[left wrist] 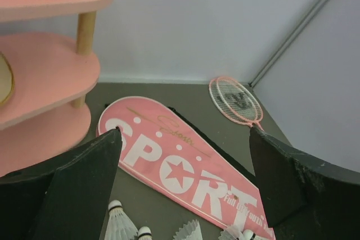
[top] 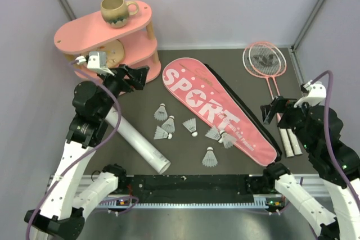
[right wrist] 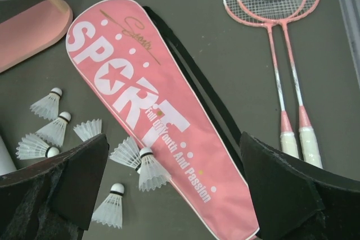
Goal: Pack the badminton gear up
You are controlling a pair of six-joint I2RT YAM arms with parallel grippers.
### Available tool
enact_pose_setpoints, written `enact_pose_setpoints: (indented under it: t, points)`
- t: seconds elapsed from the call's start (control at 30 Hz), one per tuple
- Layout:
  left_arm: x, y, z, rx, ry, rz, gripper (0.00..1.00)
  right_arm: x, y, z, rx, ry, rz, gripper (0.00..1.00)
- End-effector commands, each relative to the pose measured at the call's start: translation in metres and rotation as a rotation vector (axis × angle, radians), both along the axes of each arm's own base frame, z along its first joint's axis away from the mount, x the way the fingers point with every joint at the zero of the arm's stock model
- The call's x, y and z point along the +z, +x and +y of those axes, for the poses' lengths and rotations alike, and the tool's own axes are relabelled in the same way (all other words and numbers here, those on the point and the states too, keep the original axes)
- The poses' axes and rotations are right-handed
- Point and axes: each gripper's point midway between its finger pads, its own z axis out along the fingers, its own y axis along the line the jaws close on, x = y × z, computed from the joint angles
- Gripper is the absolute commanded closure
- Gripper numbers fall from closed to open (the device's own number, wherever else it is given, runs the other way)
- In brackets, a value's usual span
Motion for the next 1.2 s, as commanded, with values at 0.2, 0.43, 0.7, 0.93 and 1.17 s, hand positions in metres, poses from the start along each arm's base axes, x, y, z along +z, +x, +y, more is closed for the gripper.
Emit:
enact_pose_setpoints:
  t: [0.2, 0.43, 0.7, 0.93, 1.17]
  points:
    - [-0.153, 0.004, 0.049, 0.361, 0.017, 0.649, 0.01, -0.033, 0.025, 0.062, 0.223, 0.136, 0.095, 0.01]
    - [-0.228, -0.040, 0.081, 0.550, 0.009, 0.893, 0.02, -0.077, 0.031, 0.097, 0.291, 0.234, 0.225, 0.01]
    - [-0.263, -0.072, 0.059, 0.454, -0.167, 0.996, 0.02, -0.116, 0.007, 0.185, 0.457, 0.242, 0.300, 0.01]
    - [-0.309, -0.111, 0.054, 0.478, -0.139, 1.279, 0.02, -0.136, -0.013, 0.253, 0.513, 0.156, 0.372, 0.01]
    - [-0.348, -0.134, 0.033, 0.390, -0.147, 1.482, 0.04, -0.157, -0.029, 0.287, 0.549, 0.131, 0.446, 0.01]
